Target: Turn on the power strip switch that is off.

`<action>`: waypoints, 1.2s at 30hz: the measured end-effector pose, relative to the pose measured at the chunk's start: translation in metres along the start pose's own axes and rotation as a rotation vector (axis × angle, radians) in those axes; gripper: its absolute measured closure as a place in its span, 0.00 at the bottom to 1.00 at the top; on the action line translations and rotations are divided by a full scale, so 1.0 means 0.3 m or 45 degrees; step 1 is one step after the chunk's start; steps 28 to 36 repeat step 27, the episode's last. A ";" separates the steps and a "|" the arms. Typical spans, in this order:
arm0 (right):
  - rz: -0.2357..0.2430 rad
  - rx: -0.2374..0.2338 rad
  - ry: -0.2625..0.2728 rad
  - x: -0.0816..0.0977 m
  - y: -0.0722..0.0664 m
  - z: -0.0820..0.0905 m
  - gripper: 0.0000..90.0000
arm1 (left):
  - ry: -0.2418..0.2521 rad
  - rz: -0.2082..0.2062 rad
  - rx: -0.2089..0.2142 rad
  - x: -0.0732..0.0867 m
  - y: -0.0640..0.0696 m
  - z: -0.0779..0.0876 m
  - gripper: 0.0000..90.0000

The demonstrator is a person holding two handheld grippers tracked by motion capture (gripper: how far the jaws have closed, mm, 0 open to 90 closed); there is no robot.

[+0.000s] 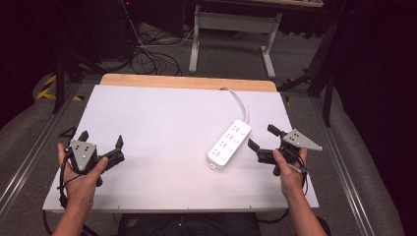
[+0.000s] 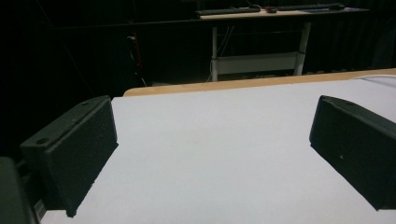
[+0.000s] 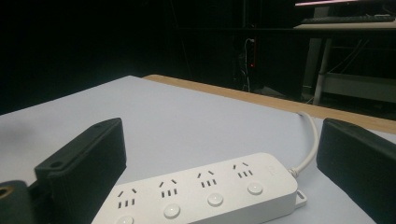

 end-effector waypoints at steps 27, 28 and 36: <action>0.004 0.001 0.004 0.002 -0.001 -0.001 0.02 | -0.001 -0.009 0.008 0.001 0.005 -0.002 0.04; 0.004 0.001 0.004 0.002 -0.001 -0.001 0.02 | -0.001 -0.009 0.008 0.001 0.005 -0.002 0.04; 0.004 0.001 0.004 0.002 -0.001 -0.001 0.02 | -0.001 -0.009 0.008 0.001 0.005 -0.002 0.04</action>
Point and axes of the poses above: each handheld gripper's, and its own axes: z roughly backward along the jaws, x roughly out of its underside, y roughly to its right, the point moved 10 cm from there along -z, roughly forward along the jaws, and after that the axes turned 5 degrees about y, right-handed, at the moved point
